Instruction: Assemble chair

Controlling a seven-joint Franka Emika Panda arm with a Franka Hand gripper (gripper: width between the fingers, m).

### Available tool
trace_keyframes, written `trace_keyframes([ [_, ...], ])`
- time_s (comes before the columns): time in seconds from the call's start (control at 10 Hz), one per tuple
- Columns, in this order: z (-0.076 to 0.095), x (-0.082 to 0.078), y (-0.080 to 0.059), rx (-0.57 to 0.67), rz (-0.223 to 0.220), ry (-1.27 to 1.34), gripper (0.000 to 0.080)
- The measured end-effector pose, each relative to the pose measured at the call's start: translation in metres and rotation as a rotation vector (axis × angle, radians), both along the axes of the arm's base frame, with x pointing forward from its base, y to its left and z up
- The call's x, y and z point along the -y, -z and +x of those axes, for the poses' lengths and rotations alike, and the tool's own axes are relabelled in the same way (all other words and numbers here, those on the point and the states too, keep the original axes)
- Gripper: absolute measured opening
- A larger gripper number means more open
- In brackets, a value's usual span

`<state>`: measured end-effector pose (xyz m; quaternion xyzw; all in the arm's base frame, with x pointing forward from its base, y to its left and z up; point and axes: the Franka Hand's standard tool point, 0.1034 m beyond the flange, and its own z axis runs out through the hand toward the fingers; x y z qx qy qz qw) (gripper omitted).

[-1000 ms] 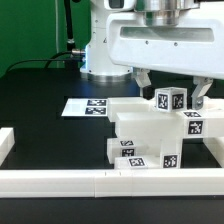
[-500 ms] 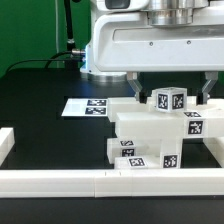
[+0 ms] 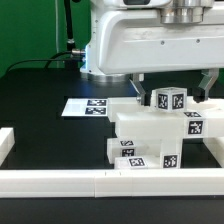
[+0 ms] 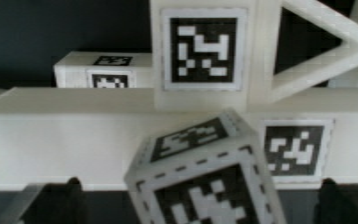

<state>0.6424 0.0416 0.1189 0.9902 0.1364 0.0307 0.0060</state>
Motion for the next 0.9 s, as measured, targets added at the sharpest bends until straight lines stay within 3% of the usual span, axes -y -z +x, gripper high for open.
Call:
trace_keyframes([
  [0.4,-0.0021,0.0020,0.0023,-0.004,-0.004,-0.053,0.0620],
  [0.6,-0.0025,0.0020,0.0029,-0.005,-0.004,-0.053,0.0271],
  [0.9,-0.0026,0.0023,0.0033,-0.006,-0.002,-0.030,0.0271],
])
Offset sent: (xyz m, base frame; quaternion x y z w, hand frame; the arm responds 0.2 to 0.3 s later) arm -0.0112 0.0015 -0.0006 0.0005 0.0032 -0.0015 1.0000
